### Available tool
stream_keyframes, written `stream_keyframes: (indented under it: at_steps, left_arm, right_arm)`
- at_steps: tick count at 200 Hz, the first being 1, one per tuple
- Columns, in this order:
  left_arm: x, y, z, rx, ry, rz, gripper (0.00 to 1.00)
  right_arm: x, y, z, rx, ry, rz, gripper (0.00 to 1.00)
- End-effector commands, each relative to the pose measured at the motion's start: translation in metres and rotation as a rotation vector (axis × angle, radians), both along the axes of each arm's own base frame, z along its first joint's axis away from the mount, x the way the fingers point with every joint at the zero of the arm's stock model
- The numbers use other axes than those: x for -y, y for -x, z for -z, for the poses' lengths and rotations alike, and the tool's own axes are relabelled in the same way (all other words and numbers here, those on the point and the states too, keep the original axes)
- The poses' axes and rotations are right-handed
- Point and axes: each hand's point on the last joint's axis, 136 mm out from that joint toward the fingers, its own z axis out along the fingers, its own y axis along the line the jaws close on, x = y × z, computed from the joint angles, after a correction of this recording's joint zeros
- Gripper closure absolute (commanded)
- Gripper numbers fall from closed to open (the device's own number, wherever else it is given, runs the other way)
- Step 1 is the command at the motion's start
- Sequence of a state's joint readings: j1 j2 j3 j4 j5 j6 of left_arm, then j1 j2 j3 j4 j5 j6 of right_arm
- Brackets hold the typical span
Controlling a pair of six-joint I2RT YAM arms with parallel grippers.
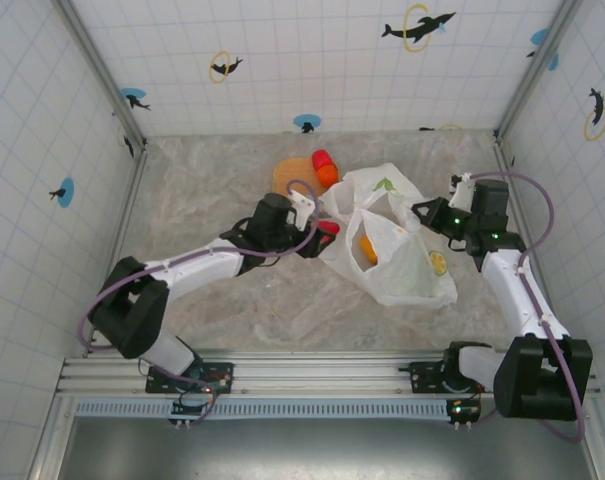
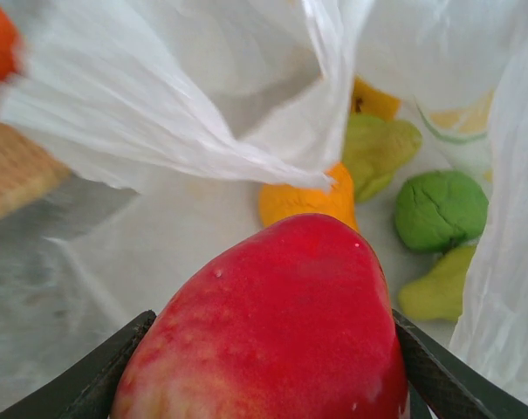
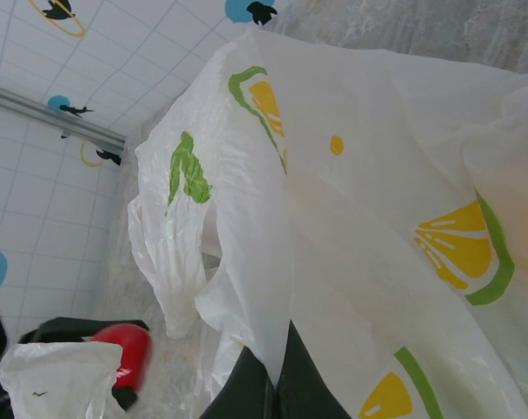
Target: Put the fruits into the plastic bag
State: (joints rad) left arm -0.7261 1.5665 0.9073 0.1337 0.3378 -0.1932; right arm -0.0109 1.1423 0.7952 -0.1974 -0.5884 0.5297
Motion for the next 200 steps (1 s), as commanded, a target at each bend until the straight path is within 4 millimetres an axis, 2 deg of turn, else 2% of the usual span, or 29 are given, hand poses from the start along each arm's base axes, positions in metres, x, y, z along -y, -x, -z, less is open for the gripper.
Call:
stream_keyframes:
  at_steps: [1, 4, 8, 33, 84, 109, 153, 176, 200]
  left_arm:
    - [0.023, -0.001, 0.001, -0.025, 0.031, 0.045, 0.51]
    - [0.024, 0.0, 0.006, -0.034, 0.023, 0.047, 0.51]
    - [0.031, -0.007, -0.004, -0.017, 0.039, 0.051, 0.51]
    - [0.048, -0.015, 0.0, -0.031, 0.052, 0.081, 0.51]
    - [0.098, -0.022, 0.004, -0.067, 0.116, 0.153, 0.5]
    - [0.116, -0.039, 0.006, -0.104, 0.166, 0.061, 0.49]
    - [0.138, -0.07, 0.026, -0.195, 0.257, -0.142, 0.49]
    - [0.151, -0.076, 0.032, -0.242, 0.3, -0.17, 0.48]
    - [0.163, -0.078, 0.034, -0.261, 0.322, -0.168, 0.43]
  right_arm:
    - [-0.005, -0.003, -0.007, 0.036, -0.009, -0.015, 1.0]
    - [-0.006, -0.002, -0.006, 0.033, -0.01, -0.017, 1.0]
    - [-0.007, -0.002, -0.007, 0.033, -0.011, -0.02, 1.0]
    - [-0.016, 0.0, -0.007, 0.032, -0.02, -0.044, 1.0]
    - [-0.024, 0.002, -0.013, 0.044, -0.031, -0.068, 1.0]
    - [-0.023, 0.002, -0.014, 0.044, -0.028, -0.063, 1.0]
    - [-0.021, 0.004, -0.01, 0.039, -0.023, -0.056, 1.0]
    - [-0.021, 0.005, -0.011, 0.042, -0.022, -0.056, 1.0]
    - [-0.019, 0.006, -0.011, 0.043, -0.017, -0.051, 1.0]
